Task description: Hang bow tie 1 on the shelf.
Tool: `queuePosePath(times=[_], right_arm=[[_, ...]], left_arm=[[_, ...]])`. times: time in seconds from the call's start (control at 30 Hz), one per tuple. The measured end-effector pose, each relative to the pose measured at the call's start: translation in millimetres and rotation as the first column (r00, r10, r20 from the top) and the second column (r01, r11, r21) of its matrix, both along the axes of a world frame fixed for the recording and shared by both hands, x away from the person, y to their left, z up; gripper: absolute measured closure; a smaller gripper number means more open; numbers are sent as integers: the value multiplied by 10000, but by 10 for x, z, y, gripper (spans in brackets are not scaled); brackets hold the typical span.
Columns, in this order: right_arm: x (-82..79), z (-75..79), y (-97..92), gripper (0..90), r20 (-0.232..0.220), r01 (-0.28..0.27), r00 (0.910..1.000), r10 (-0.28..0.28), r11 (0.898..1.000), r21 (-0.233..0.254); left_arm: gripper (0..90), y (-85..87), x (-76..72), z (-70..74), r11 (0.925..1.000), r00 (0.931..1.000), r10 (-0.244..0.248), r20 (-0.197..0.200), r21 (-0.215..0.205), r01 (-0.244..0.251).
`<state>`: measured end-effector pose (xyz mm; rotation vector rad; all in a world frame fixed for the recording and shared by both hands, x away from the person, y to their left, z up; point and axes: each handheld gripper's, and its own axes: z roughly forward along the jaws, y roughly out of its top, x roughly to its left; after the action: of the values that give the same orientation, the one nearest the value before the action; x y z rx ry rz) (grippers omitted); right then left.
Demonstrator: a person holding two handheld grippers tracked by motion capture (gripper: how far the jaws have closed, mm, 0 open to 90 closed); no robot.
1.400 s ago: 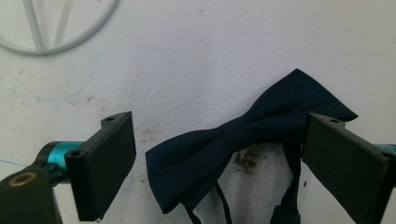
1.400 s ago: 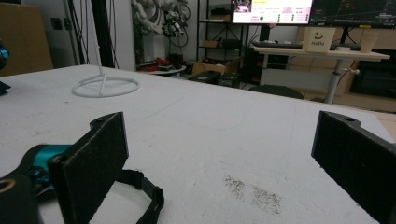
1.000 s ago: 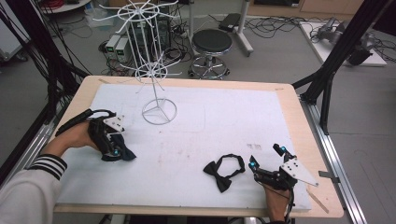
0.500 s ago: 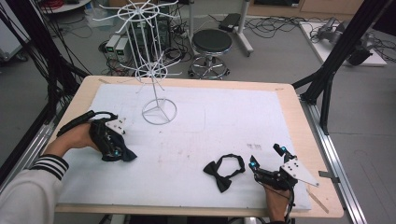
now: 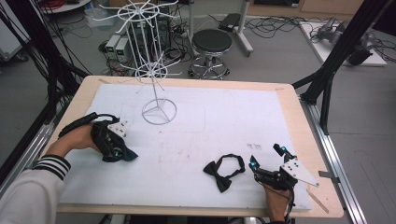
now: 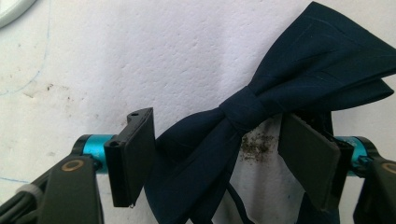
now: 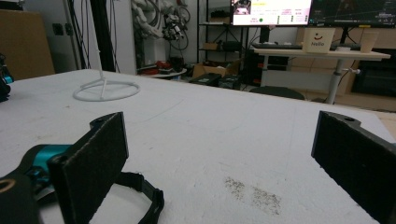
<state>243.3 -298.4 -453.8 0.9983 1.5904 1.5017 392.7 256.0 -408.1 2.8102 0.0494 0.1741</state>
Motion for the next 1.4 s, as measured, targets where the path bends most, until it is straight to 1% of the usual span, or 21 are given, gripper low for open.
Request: queuePosePath(times=[0.1, 0.13, 0.2, 0.23, 0.27, 0.3, 0.37, 0.4, 0.43, 0.47, 0.53, 0.57, 0.6, 0.63, 0.7, 0.77, 0.9, 0.93, 1.13, 1.2, 1.4], right_arm=[[3, 0, -1, 30, 39, -13, 10000, 13, 10000, -35], [1, 0, 0, 30, 3, 2, 10000, -2, 10000, -7], [2, 0, -1, 30, 23, -17, 10000, 17, 10000, -17], [2, 0, -1, 30, 23, -17, 10000, 17, 10000, -17], [1, -1, 0, 30, -6, 7, 10000, -7, 10000, -7], [1, -1, 0, 30, -6, 7, 10000, -7, 10000, -7], [1, -1, 0, 30, -1, 7, 10000, -7, 10000, -7], [1, -1, 0, 30, -1, 7, 10000, -7, 10000, -7], [2, 0, -1, 30, 7, -7, 10000, 7, 10000, -13], [0, 0, 0, 30, -20, 8, 10000, -8, 10000, 2], [1, 0, 0, 30, -12, -12, 10000, 12, 10000, -2], [-2, 0, 2, 30, -52, -1, 10000, 1, 10000, 30], [-1, 0, 1, 30, -48, -4, 10000, 5, 10000, 34], [-1, 0, 1, 30, -48, -4, 10000, 5, 10000, 34], [0, -1, 1, 30, -27, 0, 10000, 0, 10000, 6], [-2, 0, 0, 30, -49, -4, 10000, 4, 10000, 12], [-1, 0, 0, 30, -43, 2, 10000, -2, 10000, 18], [-1, 0, 1, 30, -37, 2, 10000, -2, 10000, 23], [-2, 0, 0, 30, -41, 6, 10000, -6, 10000, 24], [-2, 0, 1, 30, -38, 10, 10000, -10, 10000, 12], [-2, 0, 0, 30, -43, 13, 10000, -13, 10000, 16]], left_arm=[[318, -7, -4, -6, 10000, 9999, -60, 93, 62, 60], [342, -11, -12, -14, 10000, 10000, 1, 73, -66, -1], [389, -15, -9, -2, 9999, 9998, -134, 140, -18, 134], [389, -16, -9, 0, 9999, 9997, -125, 193, -54, 126], [421, -14, -8, 3, 9999, 9998, -103, 198, -38, 103], [421, -11, -9, 0, 9999, 9998, -59, 176, -83, 61], [474, -7, -10, 0, 10000, 9999, -25, 127, -79, 26], [474, -6, -8, 4, 10000, 10000, -42, 86, -79, 42], [494, -4, -6, 5, 9999, 10000, -42, -24, -165, 42], [541, -2, -8, 8, 9998, 9999, -78, -68, -198, 77], [560, -8, -13, 8, 9995, 9999, -56, -116, -304, 53], [571, -9, -12, 15, 9996, 9999, -130, -91, -232, 128], [620, -10, -11, 20, 9997, 9999, -131, -70, -219, 130], [620, -10, -13, 20, 9994, 9999, -96, -99, -328, 93], [671, -8, -11, 21, 9989, 9997, -45, -242, -460, 34], [676, -11, -10, 20, 9988, 9994, 50, -344, -484, -67], [722, -9, -9, 31, 9982, 9994, 116, -316, -585, -134], [729, -9, -6, 37, 9986, 9995, 77, -298, -515, -92], [736, -7, -14, 48, 9978, 9993, 201, -323, -626, -221], [737, -4, -19, 54, 9967, 9988, 273, -417, -756, -304], [745, 50, -43, 64, 9913, 9977, 535, -418, -1178, -581]])
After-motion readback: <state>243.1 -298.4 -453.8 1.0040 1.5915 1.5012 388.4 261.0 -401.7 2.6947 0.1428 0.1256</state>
